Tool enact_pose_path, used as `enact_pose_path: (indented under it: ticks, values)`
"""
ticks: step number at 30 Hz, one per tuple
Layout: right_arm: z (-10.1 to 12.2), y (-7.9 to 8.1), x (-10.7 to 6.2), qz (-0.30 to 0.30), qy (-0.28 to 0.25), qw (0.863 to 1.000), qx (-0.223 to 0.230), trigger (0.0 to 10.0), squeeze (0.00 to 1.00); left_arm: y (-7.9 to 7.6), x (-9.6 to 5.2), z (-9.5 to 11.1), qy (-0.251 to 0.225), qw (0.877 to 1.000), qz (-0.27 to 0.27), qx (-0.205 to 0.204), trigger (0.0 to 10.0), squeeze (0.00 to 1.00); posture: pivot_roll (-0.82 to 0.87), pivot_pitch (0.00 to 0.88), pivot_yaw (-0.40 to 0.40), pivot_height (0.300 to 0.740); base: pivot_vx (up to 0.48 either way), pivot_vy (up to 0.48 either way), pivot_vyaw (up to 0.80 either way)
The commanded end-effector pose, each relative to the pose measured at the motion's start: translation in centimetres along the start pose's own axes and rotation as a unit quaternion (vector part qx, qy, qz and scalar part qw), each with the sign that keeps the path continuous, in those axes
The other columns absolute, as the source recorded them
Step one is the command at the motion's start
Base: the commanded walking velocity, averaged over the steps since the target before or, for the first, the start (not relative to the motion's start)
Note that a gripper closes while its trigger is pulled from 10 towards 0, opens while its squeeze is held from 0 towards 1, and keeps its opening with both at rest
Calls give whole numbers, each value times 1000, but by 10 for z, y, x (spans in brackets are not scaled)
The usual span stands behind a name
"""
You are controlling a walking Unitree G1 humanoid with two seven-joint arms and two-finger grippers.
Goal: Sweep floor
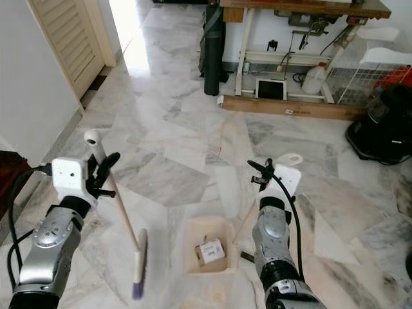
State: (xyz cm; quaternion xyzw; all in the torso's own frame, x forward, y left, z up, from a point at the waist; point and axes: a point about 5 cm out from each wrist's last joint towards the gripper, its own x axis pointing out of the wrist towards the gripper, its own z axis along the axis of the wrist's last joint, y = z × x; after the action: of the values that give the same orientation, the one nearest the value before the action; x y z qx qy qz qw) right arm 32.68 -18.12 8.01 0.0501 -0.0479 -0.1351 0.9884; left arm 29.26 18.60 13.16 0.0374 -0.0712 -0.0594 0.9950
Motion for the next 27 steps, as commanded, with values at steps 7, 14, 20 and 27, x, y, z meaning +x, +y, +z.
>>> enact_pose_path:
  ticks: [7,14,20,27]
  values:
    - [18,-8,-1,0,-54,999,7,10000,0,-6,6,3,-38,999,-4,24,10000,0,26,0,-38,740,0,0,0]
    - [20,-8,-4,5,-62,998,9,10000,0,-10,5,0,-39,999,0,14,10000,0,30,0,-42,740,0,0,731]
    - [22,-6,-7,8,-64,998,12,10000,0,-11,4,-2,-39,999,0,16,10000,0,33,0,-42,740,0,0,783]
    - [23,-8,-9,11,-63,998,10,10000,0,-14,5,-5,-43,999,-1,16,10000,0,33,0,-49,740,0,0,794]
